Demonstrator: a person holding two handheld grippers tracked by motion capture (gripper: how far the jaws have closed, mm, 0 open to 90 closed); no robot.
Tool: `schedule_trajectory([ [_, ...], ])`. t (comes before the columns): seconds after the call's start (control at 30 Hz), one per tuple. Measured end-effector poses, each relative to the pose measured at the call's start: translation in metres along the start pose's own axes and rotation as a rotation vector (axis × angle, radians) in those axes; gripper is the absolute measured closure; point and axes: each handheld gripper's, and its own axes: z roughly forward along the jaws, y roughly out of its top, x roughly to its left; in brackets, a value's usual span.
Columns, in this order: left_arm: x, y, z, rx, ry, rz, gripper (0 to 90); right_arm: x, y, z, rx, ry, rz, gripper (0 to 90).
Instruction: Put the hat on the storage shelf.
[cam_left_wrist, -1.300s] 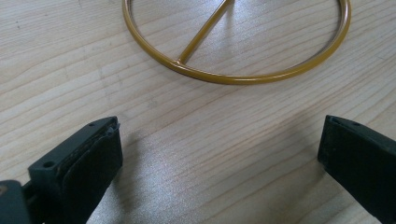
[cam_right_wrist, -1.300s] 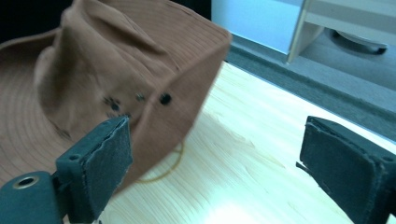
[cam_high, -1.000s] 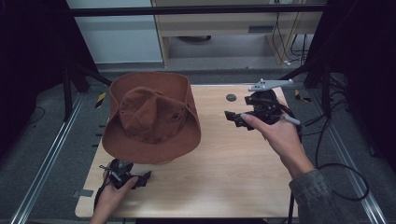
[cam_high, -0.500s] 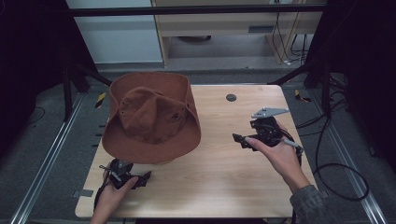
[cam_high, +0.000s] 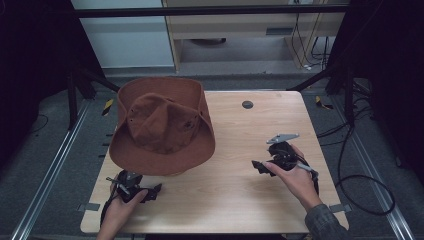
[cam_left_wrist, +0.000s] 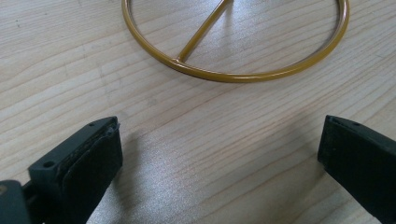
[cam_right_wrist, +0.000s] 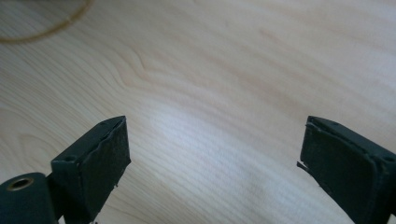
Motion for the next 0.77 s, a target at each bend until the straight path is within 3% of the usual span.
schedule_trajectory([
  [0.27,0.003,-0.001,-0.001,0.002,0.000,-0.016,0.0,0.002,-0.026,0.036,0.065,-0.015,0.056,8.9],
  [0.53,0.007,-0.001,-0.001,0.001,0.006,-0.019,0.0,0.013,-0.032,0.045,0.017,-0.087,0.008,4.3],
  [0.67,0.007,-0.001,-0.001,0.001,0.006,-0.020,0.0,0.017,-0.039,0.048,-0.055,-0.107,0.029,0.9],
  [0.77,0.008,-0.001,-0.001,0.001,0.006,-0.021,0.0,0.019,-0.039,0.048,-0.056,-0.117,0.035,1.0],
])
